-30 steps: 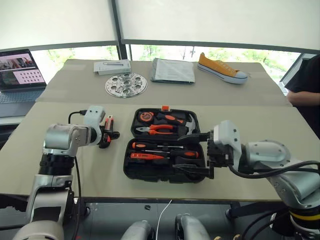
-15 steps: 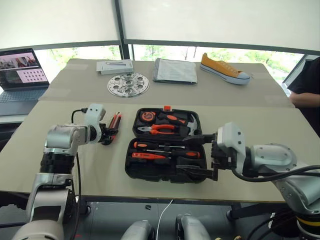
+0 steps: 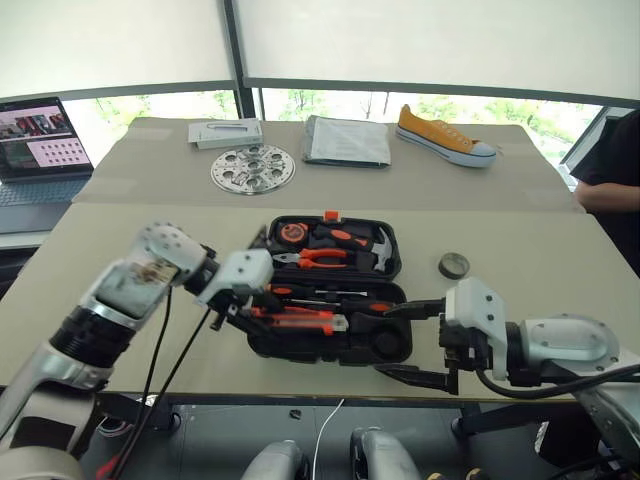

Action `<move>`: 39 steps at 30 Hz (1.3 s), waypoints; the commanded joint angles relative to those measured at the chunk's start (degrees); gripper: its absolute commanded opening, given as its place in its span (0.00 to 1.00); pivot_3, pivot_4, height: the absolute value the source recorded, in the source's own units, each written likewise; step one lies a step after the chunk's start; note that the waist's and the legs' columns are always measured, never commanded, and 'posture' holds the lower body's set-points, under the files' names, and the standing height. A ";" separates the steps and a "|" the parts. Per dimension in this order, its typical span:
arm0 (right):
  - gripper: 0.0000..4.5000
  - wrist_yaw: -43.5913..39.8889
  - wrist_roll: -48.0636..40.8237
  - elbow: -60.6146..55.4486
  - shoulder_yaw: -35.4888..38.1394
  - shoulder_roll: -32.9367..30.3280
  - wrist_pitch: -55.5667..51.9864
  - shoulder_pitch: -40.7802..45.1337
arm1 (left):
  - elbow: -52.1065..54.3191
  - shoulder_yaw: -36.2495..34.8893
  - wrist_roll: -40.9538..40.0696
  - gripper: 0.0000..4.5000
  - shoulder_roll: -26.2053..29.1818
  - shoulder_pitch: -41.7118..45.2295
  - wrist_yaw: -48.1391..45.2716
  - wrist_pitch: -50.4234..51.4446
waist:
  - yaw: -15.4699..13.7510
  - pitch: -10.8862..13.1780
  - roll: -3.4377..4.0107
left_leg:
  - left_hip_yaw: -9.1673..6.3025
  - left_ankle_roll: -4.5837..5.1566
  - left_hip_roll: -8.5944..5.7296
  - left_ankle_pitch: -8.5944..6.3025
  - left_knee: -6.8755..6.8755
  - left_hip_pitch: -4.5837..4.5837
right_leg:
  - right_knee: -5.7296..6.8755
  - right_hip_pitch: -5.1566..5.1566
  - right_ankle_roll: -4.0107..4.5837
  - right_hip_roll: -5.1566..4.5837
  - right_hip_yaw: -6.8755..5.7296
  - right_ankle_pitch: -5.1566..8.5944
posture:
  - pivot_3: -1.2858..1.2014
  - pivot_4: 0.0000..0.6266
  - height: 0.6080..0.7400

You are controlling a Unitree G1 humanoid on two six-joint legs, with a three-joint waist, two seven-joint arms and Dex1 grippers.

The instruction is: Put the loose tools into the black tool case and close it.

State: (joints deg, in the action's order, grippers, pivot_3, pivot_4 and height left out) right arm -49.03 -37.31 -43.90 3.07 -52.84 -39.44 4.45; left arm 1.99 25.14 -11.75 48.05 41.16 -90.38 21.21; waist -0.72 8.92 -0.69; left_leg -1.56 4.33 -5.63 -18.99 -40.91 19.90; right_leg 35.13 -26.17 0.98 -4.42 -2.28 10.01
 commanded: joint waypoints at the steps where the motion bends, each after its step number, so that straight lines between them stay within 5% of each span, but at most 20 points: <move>1: 1.00 2.17 -1.39 -3.48 2.53 0.25 -0.77 -0.94 | 0.24 1.57 2.65 0.37 -0.69 2.00 -1.24 -1.31 | -0.01 0.00 0.00 | -0.01 0.03 0.00 -0.01 -0.03 0.05 | 0.01 -0.02 0.00 0.00 -0.01 0.00 | 0.52 0.24 1.00; 17: 1.00 5.11 -0.99 -5.71 4.04 0.19 -1.19 -3.28 | -3.60 3.66 6.41 0.37 -6.68 2.94 0.15 2.45 | -0.19 0.00 0.00 | -0.01 0.27 0.03 -0.12 -0.11 0.09 | 0.00 -0.03 -0.03 0.04 0.00 -0.01 | 0.52 0.24 1.00; 19: 1.00 5.08 -0.90 -5.63 3.91 0.13 -1.06 -3.23 | -2.68 3.37 5.51 0.59 -6.31 2.78 -0.84 3.22 | -0.30 0.00 0.00 | -0.01 0.27 0.03 -0.12 -0.12 0.09 | 0.00 -0.02 -0.04 0.04 -0.01 -0.01 | 0.52 0.24 1.00; 24: 1.00 4.46 -0.27 -5.00 3.02 0.03 -0.42 -2.88 | -0.59 -0.10 -0.33 0.97 -4.81 3.82 -2.01 6.83 | -0.11 0.00 -0.01 | -0.01 0.28 0.04 -0.12 -0.13 0.11 | 0.00 -0.05 -0.03 0.07 -0.01 -0.01 | 0.52 0.24 1.00; 29: 1.00 3.75 0.57 -3.95 1.93 0.37 0.46 -2.21 | -2.47 -3.78 -3.83 1.00 -2.55 4.93 -2.12 7.18 | -0.07 0.00 -0.01 | -0.02 0.28 0.04 -0.12 -0.14 0.12 | 0.00 -0.06 -0.03 0.07 -0.02 -0.01 | 0.52 0.24 1.00; 32: 1.00 3.25 1.06 -3.56 1.39 0.36 0.98 -2.05 | -3.21 -3.60 -4.98 0.83 0.19 4.06 -2.12 3.57 | -0.02 0.00 0.00 | -0.01 0.28 0.04 -0.12 -0.14 0.10 | 0.01 -0.06 -0.03 0.08 -0.02 -0.01 | 0.52 0.24 1.00; 39: 1.00 2.38 1.37 -2.41 1.11 0.35 1.59 -0.93 | -4.30 0.80 -5.26 0.23 6.89 3.12 -2.12 -4.88 | -0.16 0.00 0.00 | -0.01 0.27 0.04 -0.12 -0.13 0.11 | -0.02 -0.06 -0.02 0.07 -0.03 -0.01 | 0.52 0.24 1.00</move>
State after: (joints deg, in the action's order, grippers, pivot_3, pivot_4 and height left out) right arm -46.20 -35.84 -45.53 3.14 -52.61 -39.32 2.57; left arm -2.17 25.53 -17.30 54.20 44.28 -92.21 18.81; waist -0.87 8.93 -0.69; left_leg -1.58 4.60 -5.59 -19.11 -41.06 20.01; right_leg 35.11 -26.22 0.96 -4.35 -2.32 9.99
